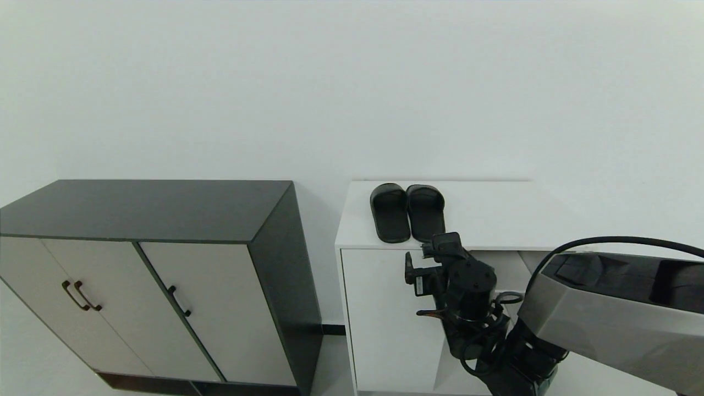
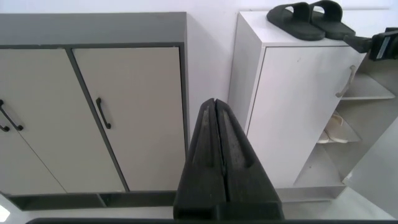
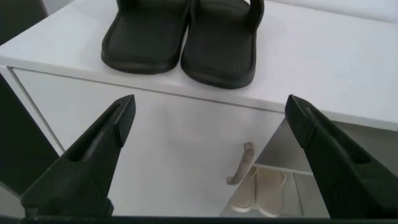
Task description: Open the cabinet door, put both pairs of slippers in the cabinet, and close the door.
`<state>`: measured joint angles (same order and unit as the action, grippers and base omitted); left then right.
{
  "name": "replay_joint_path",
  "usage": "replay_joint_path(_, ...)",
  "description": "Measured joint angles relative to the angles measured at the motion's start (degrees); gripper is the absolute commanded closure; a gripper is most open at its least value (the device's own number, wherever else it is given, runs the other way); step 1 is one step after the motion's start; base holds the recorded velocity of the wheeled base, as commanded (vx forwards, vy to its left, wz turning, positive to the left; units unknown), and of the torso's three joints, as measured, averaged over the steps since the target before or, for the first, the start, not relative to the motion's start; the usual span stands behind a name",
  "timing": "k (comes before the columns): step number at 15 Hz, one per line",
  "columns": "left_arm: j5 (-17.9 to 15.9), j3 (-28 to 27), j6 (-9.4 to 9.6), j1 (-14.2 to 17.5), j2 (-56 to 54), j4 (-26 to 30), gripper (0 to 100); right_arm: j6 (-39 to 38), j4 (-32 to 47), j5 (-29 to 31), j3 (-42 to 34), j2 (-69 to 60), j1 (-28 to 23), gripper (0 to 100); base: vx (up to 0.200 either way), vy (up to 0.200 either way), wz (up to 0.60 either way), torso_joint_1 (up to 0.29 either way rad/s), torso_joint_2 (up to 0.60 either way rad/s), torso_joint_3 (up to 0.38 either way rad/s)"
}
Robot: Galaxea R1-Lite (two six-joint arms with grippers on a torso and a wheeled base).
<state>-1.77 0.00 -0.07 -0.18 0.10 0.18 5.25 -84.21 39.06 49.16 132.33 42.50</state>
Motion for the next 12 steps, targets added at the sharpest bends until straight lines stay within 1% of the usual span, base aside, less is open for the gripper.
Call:
replay_joint_path(2,0.00,0.00,0.05,0.00,0.00,0.00,100,1.19,1.56,0.02,0.61,-0.63,0.17,0,0.000,0.000,0.00,0.000,0.00,0.000)
replay_joint_path(4,0.00,0.00,0.07,0.00,0.00,0.00,100,0.51,8.95,0.02,1.74,-3.61,0.77,0,0.000,0.000,0.00,0.000,0.00,0.000)
replay_joint_path(5,0.00,0.00,0.02,0.00,0.00,0.00,100,-0.94,14.31,0.02,2.62,-5.68,1.00,0,0.000,0.000,0.00,0.000,0.00,0.000)
replay_joint_path(6,0.00,0.00,0.07,0.00,0.00,0.00,100,-3.36,21.48,0.02,3.97,-8.02,1.33,0,0.000,0.000,0.00,0.000,0.00,0.000)
replay_joint_path(9,0.00,0.00,0.21,-0.02,0.00,0.00,100,-15.84,46.18,0.05,10.47,-15.08,3.12,0,0.000,0.000,0.00,0.000,0.00,0.000)
replay_joint_path(10,0.00,0.00,0.26,-0.02,0.00,0.00,100,-20.09,52.22,0.07,13.21,-16.54,3.58,0,0.000,0.000,0.00,0.000,0.00,0.000)
replay_joint_path(11,0.02,0.00,0.23,0.02,0.00,0.00,100,-23.10,55.72,0.13,15.58,-17.47,3.84,0,0.000,0.000,0.00,0.000,0.00,0.000)
replay_joint_path(12,0.07,0.00,0.17,0.00,0.00,-0.02,100,-23.88,56.43,0.13,17.07,-17.86,4.05,0,0.000,0.000,0.00,0.000,0.00,0.000)
